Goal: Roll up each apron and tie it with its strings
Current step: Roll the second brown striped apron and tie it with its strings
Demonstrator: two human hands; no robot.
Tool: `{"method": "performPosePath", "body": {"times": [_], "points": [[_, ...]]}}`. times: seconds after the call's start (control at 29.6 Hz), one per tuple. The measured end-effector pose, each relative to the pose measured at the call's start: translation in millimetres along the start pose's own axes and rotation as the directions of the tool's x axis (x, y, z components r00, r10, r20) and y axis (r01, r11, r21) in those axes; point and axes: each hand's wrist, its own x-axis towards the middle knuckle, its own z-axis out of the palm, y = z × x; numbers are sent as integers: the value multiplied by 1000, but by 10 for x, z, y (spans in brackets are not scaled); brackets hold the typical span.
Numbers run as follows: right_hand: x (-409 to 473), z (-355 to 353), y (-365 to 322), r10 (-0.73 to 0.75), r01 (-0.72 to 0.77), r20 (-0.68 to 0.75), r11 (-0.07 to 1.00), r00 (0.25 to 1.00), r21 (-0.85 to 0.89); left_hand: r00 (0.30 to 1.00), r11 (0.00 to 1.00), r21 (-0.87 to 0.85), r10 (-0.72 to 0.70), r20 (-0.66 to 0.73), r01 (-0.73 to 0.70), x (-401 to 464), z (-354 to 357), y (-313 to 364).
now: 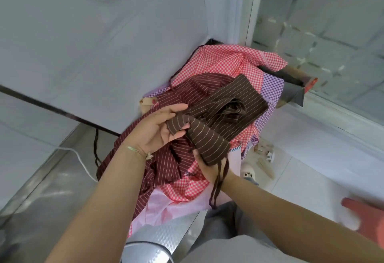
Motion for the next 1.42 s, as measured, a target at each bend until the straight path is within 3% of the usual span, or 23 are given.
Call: {"method": "performPosePath", "body": {"times": [0.07,0.14,0.17,0.2,0.24,0.27,0.37,0.44,0.51,0.61,0.68,0.74,0.88,0.95,1.05,1.08,1.15,1.18,1.22,1.25,1.32,1.39,1.42], "points": [[60,-245,-172,-62,97,-268,988,961,117,996,998,40,51,70,-54,229,259,172],[392,-712,-133,15,68,-436,982,900,175,991,922,365,132,24,-131,639,547,291],[596,-918,-28,112,-2,-431,969,895,249,973,751,645,227,-48,-143,823,631,273],[789,-1104,86,224,-84,-392,935,892,345,938,479,874,334,-92,-85,1029,670,223],[895,-1169,208,305,-155,-350,905,886,396,918,247,969,385,-98,0,1123,641,123],[975,-1222,328,349,-185,-348,885,870,427,927,113,991,360,-102,66,1216,604,7],[1096,-1333,657,449,-264,-263,810,854,524,966,-34,992,235,-107,118,1411,494,-432],[1135,-1397,641,474,-289,-234,786,849,546,939,-146,977,328,-100,155,1487,477,-590],[1174,-1421,587,422,-250,-333,856,843,452,893,-201,959,440,-95,201,1527,487,-625],[1221,-1426,573,409,-278,-429,900,805,335,882,-243,941,459,-103,236,1654,516,-548],[1299,-1522,614,458,-332,-396,877,796,348,910,-299,919,395,-126,257,1779,544,-481],[1347,-1591,640,507,-388,-333,847,795,363,934,-273,926,315,-170,261,1848,535,-448],[1451,-1742,665,544,-511,-242,839,804,186,937,199,924,53,-344,328,1973,483,-268],[1456,-1936,749,618,-621,-74,783,783,-29,927,431,823,-112,-357,370,2018,456,-126],[1242,-2398,523,755,-664,-11,569,655,-486,913,596,695,-313,-260,402,2027,412,1],[1187,-2506,398,730,-621,-86,507,678,-598,910,597,693,-344,-232,403,2012,416,14],[1491,-2663,460,438,-593,-406,502,802,-630,913,599,704,-363,-187,382,1996,431,7],[1697,-2696,570,333,-545,-433,471,838,-693,918,604,710,-365,-156,362,1989,449,-1],[2286,-2774,1287,189,-427,-383,442,904,-789,926,600,732,-359,-113,322,1953,497,25],[2814,-2712,2070,109,-220,-192,433,975,-874,932,570,776,-358,-60,269,1932,559,53],[3131,-2408,2010,103,195,256,402,961,-895,940,413,904,-340,37,114,1897,703,177],[2908,-2132,1027,277,343,424,296,862,-892,941,203,979,-324,97,-31,1838,839,374],[2401,-1994,-146,260,432,489,246,833,-868,940,146,987,-324,107,-62,1782,874,500]]}}
